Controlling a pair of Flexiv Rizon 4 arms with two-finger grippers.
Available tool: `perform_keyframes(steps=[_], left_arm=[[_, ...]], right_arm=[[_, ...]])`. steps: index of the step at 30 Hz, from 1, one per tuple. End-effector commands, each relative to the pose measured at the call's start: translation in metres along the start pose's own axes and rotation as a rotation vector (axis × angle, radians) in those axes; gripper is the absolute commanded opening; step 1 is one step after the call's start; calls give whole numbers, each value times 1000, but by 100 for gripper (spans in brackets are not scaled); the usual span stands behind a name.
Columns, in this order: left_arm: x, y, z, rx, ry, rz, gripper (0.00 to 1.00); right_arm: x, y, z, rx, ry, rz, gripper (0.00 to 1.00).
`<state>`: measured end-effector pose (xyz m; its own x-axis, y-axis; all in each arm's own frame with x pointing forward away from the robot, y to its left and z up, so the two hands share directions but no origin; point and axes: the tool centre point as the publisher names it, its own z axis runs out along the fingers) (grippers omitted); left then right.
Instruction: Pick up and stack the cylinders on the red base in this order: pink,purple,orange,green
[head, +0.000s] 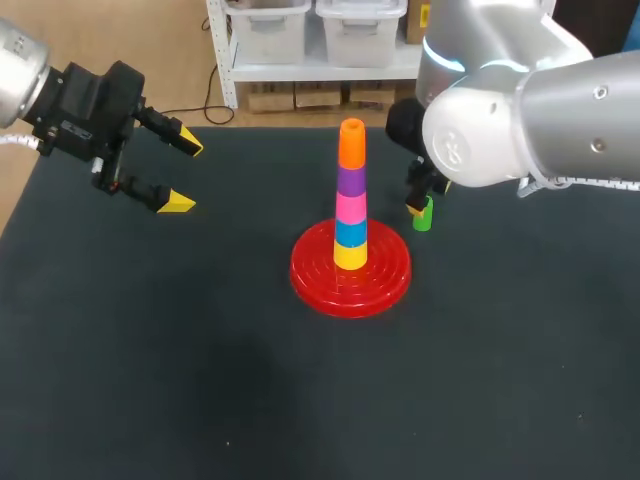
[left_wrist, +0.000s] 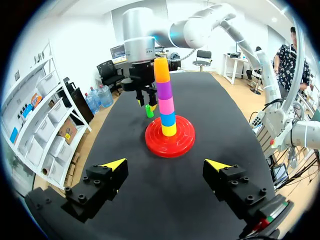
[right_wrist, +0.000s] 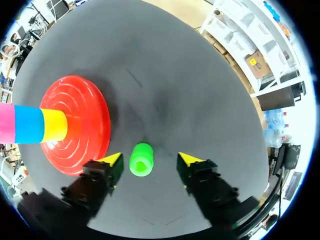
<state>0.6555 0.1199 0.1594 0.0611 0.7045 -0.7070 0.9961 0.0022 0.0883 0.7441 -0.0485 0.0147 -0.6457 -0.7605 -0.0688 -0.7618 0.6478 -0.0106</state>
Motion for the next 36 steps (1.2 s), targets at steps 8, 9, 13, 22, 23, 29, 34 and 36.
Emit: perform_keyframes(steps=[8,9,13,22,23,29,34,36], left_arm=[[1,1,0,1,-2,2,100],[1,1,0,1,-2,2,100],[1,1,0,1,-2,2,100],[1,1,0,1,-2,2,100],[1,1,0,1,-2,2,100],[1,1,0,1,-2,2,100],[1,1,0,1,-2,2,100],[1,1,0,1,-2,2,100]], right_arm=[[7,-1,7,-13,27,-2,0],[7,-2,7,-13,28,-3,0],[8,-2,7,-10,28,-4,0],[7,-8,-59,58,-80,-132,0],[7,-8,-72,71,-87,-167,0],[2,2,-163,156,-191,-335,0],[-2,15,-220,174,-211,-428,0],[-4,21,-240,194,-210,-477,0]])
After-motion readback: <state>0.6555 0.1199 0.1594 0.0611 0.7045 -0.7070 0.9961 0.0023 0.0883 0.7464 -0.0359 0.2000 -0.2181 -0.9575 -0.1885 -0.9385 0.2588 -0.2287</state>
